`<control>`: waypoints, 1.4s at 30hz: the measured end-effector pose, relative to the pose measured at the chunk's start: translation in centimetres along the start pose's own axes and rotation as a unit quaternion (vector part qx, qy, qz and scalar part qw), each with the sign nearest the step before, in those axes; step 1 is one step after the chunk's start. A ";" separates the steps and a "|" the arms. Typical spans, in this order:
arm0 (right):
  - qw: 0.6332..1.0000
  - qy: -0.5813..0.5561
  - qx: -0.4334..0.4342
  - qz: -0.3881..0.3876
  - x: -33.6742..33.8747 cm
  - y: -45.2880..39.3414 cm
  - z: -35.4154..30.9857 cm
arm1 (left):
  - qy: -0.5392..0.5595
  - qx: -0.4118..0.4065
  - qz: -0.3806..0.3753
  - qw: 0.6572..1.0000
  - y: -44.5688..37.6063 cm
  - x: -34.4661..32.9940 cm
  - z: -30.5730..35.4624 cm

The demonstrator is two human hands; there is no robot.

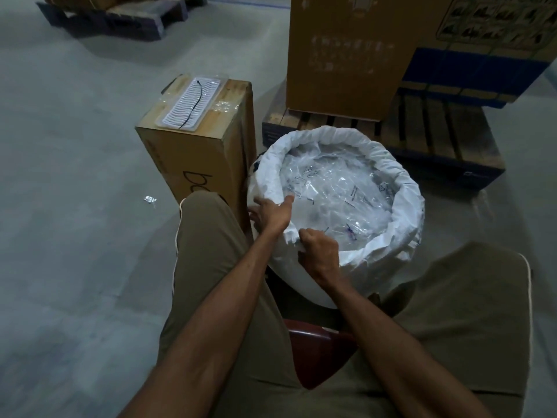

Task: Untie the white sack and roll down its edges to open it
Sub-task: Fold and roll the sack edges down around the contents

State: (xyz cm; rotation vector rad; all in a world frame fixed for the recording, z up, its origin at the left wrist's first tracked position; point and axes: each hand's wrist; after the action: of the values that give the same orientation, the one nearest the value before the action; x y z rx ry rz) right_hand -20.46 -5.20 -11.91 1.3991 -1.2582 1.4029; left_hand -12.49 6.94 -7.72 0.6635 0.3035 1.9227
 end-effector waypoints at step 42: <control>0.976 0.058 -0.009 -0.208 -1.4 -40.4 13.8 | -0.415 -0.310 -0.149 0.842 -22.4 -12.1 14.0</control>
State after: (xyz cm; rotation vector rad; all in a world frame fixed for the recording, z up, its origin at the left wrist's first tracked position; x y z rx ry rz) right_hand 21.89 -9.84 -9.74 1.4440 -0.8381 1.1605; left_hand 16.31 4.71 -10.99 0.8626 -0.7045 1.1650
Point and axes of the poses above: each hand's wrist, its own y-axis away from the middle knuckle, its own x-axis out of the back of the hand, z = x × y, and after that the axes turned 11 degrees about y, right-handed
